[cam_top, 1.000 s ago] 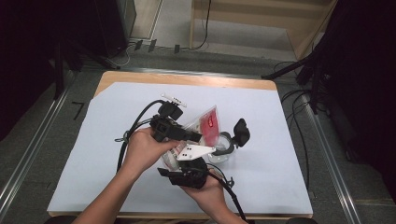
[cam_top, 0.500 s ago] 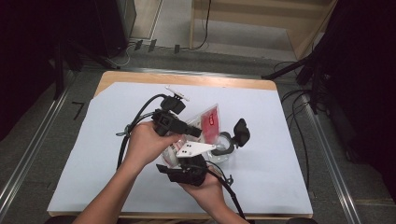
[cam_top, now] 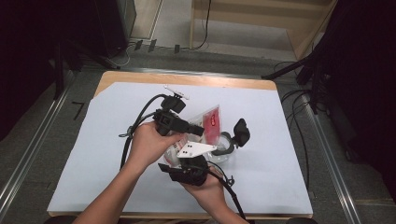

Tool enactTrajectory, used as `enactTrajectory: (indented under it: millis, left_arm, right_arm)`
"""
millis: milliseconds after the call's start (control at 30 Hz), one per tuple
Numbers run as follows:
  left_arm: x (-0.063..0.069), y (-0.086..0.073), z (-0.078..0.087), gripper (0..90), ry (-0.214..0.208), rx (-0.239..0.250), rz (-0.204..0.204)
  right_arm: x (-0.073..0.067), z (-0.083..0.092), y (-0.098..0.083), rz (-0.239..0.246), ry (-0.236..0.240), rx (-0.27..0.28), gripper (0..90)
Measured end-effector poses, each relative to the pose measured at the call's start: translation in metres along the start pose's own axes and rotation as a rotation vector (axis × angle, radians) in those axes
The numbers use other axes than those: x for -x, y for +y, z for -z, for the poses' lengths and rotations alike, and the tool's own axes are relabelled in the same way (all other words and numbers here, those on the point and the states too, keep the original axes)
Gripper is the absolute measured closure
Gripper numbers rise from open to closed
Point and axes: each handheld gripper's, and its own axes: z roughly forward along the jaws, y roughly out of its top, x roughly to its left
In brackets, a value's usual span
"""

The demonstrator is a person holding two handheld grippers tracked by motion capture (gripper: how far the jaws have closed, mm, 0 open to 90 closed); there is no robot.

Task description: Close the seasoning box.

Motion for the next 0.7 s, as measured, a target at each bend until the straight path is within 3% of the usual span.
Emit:
enactTrajectory:
  millis: [167,467,700]
  left_arm:
    - [0.0041,-0.0024,0.0037,75.7,0.015,0.015,-0.04]
    - [0.0035,-0.0026,0.0034,74.8,0.03,0.015,-0.034]
    - [0.0009,0.0004,0.0,78.8,0.019,-0.003,-0.02]
  right_arm:
    - [-0.0015,0.0016,0.0012,0.0,0.005,0.007,64.5]
    - [-0.0016,-0.001,0.0035,-0.047,0.018,0.012,64.6]
    - [-0.0002,-0.0017,0.0014,-0.026,0.028,0.007,62.5]
